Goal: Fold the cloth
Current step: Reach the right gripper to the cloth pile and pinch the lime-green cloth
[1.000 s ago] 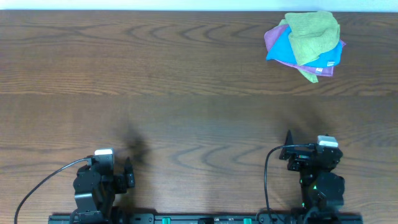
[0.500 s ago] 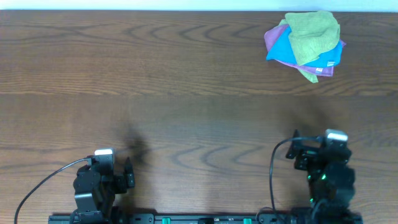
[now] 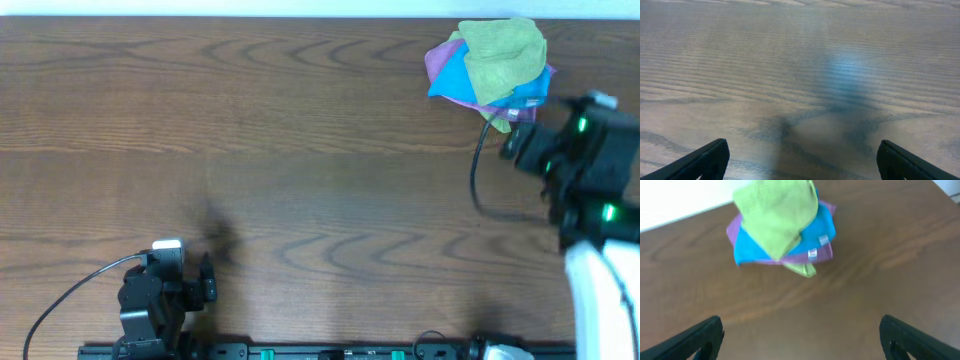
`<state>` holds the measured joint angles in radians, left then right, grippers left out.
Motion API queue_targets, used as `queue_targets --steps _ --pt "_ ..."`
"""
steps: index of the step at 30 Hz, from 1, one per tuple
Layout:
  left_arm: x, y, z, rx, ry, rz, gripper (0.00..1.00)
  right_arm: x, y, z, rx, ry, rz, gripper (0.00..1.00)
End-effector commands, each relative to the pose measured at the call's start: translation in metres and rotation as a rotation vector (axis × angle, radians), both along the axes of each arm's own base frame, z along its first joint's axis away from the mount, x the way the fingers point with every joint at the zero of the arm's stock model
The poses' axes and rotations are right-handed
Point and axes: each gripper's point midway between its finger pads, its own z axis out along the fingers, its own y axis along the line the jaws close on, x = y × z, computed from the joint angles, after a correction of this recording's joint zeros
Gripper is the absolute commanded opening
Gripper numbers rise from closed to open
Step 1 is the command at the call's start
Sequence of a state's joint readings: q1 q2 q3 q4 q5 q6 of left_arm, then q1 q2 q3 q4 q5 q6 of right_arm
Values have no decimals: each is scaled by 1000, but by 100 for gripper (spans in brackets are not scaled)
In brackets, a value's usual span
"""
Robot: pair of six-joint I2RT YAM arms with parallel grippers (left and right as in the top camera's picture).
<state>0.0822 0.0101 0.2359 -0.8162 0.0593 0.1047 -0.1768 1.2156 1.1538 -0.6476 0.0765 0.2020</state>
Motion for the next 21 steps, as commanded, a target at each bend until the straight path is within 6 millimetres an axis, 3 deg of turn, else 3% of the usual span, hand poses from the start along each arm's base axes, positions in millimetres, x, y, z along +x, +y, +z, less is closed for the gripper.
queue_targets --steps 1,5,14,16,21 --pt "-9 1 -23 6 77 5 95 33 -9 2 44 25 -16 99" --pt "-9 1 -23 6 77 5 96 74 -20 -12 39 84 -5 99" --pt "-9 1 -23 6 77 5 95 162 -26 -74 93 94 49 99" --pt "-9 1 -23 6 77 5 95 176 -25 -92 107 85 62 99" --pt "-9 1 -23 6 77 5 95 198 -31 -112 101 41 49 99"
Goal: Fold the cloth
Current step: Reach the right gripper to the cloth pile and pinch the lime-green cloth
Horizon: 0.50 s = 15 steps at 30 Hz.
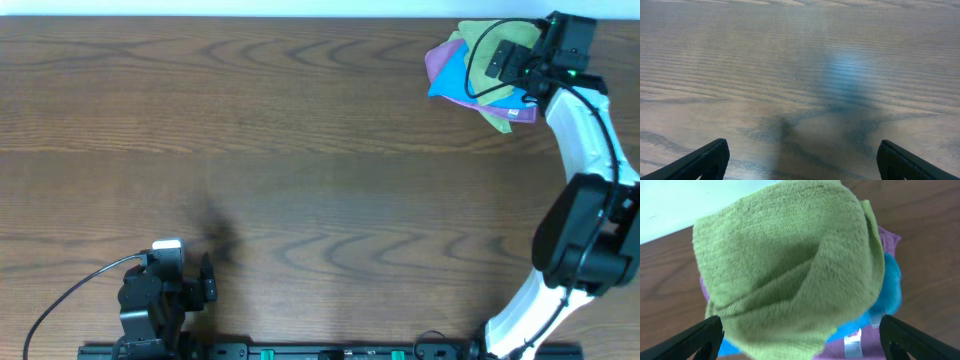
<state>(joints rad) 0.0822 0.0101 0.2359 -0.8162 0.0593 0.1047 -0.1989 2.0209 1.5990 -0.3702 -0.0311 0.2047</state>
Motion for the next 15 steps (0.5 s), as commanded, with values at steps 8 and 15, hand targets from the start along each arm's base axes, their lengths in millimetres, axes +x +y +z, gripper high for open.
queue_targets --steps 8,15 --pt "-9 1 -23 6 77 5 95 26 -6 -8 1 -75 -5 99" --pt "-9 1 -23 6 77 5 95 26 -6 -31 15 -37 -11 83"
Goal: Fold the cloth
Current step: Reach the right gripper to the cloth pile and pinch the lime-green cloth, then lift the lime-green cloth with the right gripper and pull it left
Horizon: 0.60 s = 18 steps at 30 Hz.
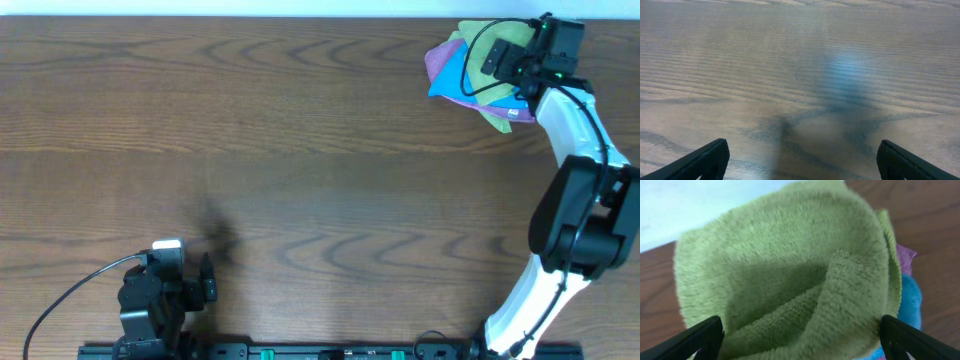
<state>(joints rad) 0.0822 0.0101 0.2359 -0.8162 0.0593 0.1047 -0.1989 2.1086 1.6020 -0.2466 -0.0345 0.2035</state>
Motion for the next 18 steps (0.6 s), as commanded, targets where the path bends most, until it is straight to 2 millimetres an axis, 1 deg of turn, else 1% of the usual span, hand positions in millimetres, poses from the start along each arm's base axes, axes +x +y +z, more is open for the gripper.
queue_targets --steps 1,2,3,5,7,9,10,11,14,16,17,18 --pt "-9 1 -23 6 77 5 95 4 -3 -5 20 -3 -14 71" --pt "-9 1 -23 6 77 5 95 6 -3 -3 19 -12 -13 63" --pt "-9 1 -23 6 77 5 96 7 -3 -2 17 -20 -13 51" --pt "-9 1 -23 6 77 5 95 7 -3 -1 19 -21 -11 33" --pt "-9 1 -23 6 77 5 95 8 -1 1 21 -27 -6 1" --pt "-9 1 -23 6 77 5 95 9 0 10 21 -43 0 1" --pt "-9 1 -23 6 77 5 96 9 1 18 12 -57 7 1" --pt "-9 1 -23 6 77 5 95 8 2 30 -6 -77 21 1" --pt "-9 1 -23 6 77 5 96 4 10 76 -72 -138 77 1" --pt "-9 1 -23 6 77 5 95 -13 26 115 -118 -157 133 1" --pt "-9 1 -23 6 77 5 96 -20 34 125 -135 -154 159 1" --pt "-9 1 -23 6 77 5 95 -32 47 139 -155 -146 197 1"
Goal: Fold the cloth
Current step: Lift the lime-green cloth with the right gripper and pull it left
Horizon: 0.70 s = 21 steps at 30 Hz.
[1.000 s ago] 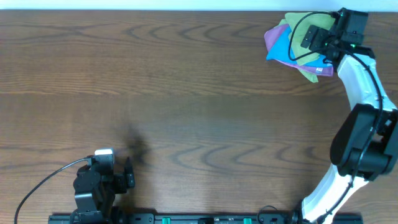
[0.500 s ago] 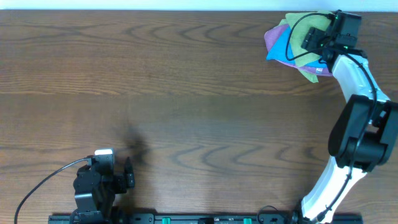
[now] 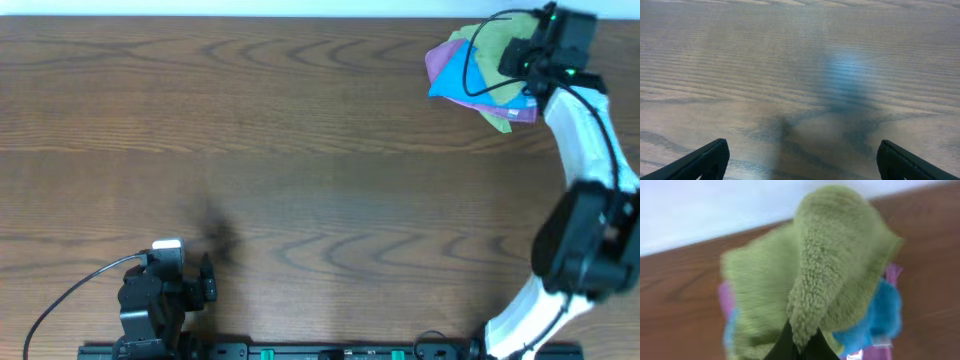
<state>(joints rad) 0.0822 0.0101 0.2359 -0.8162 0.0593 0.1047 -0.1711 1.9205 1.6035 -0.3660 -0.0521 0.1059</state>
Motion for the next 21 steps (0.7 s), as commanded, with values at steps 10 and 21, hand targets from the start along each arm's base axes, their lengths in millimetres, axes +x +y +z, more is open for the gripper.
queue_targets --steps 10,21 --pt "-9 1 -23 6 77 5 95 -134 162 83 -131 153 463 1" --pt "-9 1 -23 6 77 5 95 -277 330 72 -118 317 1005 1"
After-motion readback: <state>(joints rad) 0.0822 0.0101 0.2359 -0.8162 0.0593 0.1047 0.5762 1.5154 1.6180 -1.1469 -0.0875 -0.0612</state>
